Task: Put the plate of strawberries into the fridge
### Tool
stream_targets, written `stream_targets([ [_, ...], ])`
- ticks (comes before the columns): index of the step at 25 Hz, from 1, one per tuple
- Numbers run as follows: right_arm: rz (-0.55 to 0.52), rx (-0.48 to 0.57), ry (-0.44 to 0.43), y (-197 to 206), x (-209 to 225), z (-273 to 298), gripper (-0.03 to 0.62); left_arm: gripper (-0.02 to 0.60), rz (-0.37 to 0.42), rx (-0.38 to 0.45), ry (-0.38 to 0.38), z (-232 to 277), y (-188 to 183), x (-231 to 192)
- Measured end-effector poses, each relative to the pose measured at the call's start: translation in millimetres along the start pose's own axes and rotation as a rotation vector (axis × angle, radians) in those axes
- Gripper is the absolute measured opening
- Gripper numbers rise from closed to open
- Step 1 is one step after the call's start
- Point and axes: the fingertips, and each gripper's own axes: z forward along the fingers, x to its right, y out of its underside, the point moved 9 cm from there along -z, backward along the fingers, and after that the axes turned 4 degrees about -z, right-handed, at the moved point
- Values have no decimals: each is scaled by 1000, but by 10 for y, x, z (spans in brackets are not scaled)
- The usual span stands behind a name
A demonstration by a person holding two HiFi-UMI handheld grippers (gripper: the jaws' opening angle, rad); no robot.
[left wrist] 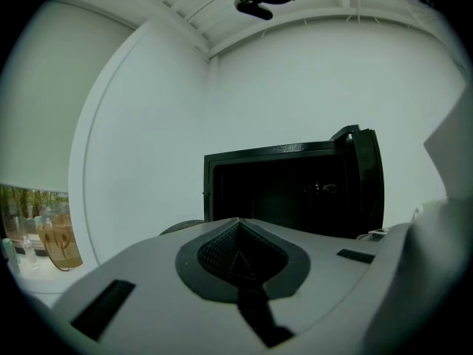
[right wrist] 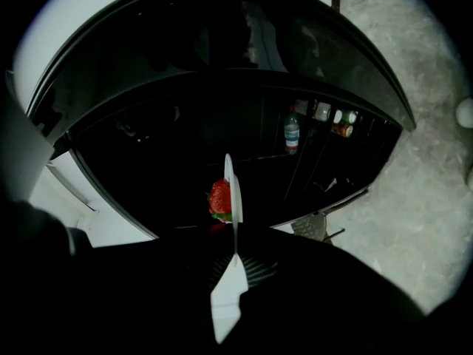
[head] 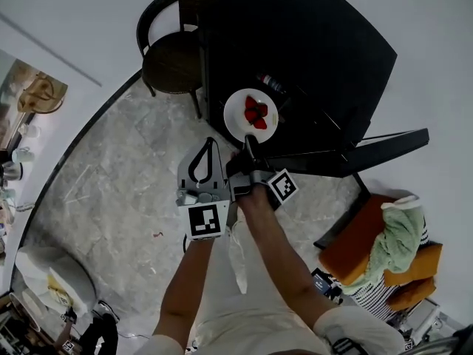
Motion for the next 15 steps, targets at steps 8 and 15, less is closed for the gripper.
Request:
stream_targets([
  [8, 21, 32, 10, -96, 265, 114, 21, 0, 27, -4, -2, 183, 309, -60],
  [15, 21, 60, 17, -158, 412, 193, 21, 0, 23, -1, 3, 268, 457, -30],
])
